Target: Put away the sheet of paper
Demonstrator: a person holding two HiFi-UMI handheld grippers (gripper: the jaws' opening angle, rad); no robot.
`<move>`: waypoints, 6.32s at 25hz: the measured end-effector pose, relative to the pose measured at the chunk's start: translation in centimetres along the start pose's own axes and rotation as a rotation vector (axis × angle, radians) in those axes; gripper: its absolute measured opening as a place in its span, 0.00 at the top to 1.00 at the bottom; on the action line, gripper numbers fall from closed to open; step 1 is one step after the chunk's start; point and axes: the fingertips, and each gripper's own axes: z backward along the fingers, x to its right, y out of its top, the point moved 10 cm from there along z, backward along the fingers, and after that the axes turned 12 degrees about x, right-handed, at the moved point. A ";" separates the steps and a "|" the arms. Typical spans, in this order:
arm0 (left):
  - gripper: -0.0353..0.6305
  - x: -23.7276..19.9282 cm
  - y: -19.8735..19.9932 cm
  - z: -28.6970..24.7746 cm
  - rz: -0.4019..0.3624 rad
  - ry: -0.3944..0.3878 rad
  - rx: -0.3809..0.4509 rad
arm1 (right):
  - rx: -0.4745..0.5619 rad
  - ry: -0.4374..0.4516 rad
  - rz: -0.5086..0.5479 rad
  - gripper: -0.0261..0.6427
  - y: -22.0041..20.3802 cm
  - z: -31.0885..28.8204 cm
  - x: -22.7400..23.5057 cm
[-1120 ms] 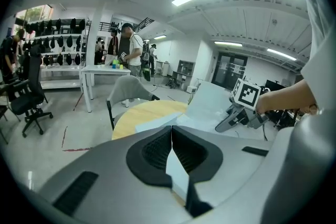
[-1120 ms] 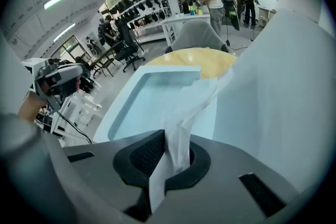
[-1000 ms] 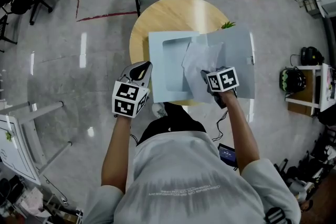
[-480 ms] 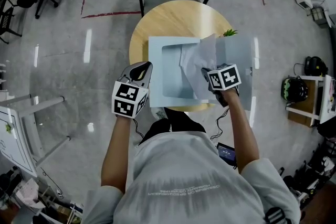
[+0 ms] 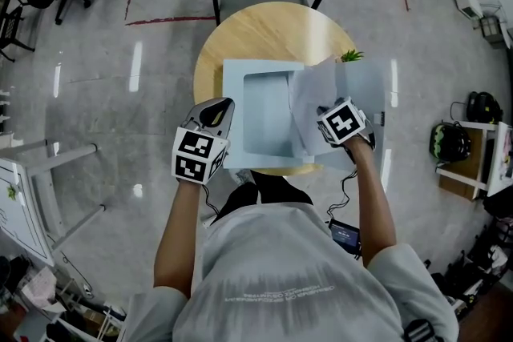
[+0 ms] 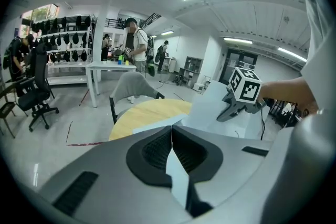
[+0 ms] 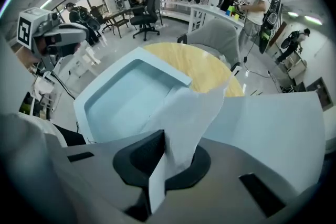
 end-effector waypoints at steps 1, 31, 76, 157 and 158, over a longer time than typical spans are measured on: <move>0.92 0.1 0.0 -0.2 -0.002 -0.003 -0.001 | -0.007 -0.002 0.009 0.92 0.0 0.2 0.1; 0.92 0.2 -0.8 -0.6 0.000 -0.049 -0.007 | 0.003 -0.018 -0.239 0.92 -3.6 -2.2 1.7; 0.92 0.7 -1.2 0.0 0.016 0.004 -0.037 | 0.155 0.241 -0.532 0.67 -4.2 -6.5 -1.3; 0.92 6.1 6.1 9.5 -0.194 0.087 0.206 | 0.918 0.034 -0.393 0.91 -2.2 17.9 -4.0; 0.92 6.6 7.1 9.4 -0.213 0.090 0.219 | 0.954 0.026 -0.374 0.92 -2.2 19.4 -3.7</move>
